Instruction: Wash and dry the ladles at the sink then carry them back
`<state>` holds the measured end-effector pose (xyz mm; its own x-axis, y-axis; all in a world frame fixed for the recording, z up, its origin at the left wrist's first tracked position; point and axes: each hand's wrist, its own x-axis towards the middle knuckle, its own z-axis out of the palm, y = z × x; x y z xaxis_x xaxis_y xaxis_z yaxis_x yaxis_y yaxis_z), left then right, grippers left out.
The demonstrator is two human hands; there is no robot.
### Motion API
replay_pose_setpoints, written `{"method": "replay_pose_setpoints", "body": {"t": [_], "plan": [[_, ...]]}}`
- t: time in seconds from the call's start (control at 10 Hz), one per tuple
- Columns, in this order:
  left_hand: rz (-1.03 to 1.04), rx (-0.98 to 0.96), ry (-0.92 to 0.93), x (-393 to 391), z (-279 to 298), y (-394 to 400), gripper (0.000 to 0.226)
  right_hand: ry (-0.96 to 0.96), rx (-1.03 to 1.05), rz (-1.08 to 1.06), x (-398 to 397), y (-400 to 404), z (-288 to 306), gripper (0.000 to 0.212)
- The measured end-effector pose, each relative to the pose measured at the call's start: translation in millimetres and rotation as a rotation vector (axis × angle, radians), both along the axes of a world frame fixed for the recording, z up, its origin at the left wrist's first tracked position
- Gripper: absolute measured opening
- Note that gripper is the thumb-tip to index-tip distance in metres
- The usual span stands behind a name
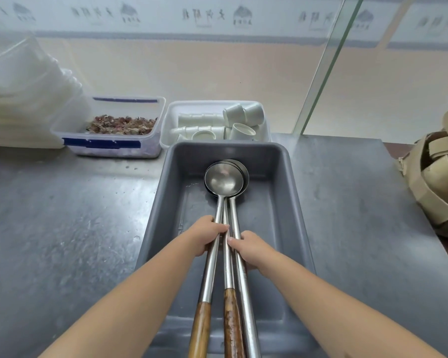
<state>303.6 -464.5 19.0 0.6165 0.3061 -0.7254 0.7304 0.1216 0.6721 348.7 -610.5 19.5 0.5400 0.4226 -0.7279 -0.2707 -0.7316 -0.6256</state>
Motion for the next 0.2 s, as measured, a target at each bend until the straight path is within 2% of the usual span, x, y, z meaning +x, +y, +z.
{"method": "replay_pose_setpoints", "body": {"t": [0.1, 0.2], "plan": [[-0.103, 0.208, 0.009, -5, 4, -2, 0.076, -0.069, -0.043, 0.023, 0, 0, 8, 0.049], [-0.192, 0.339, -0.004, -15, 9, 1, 0.077, -0.145, -0.049, 0.072, 1, -5, 19, 0.066]]}}
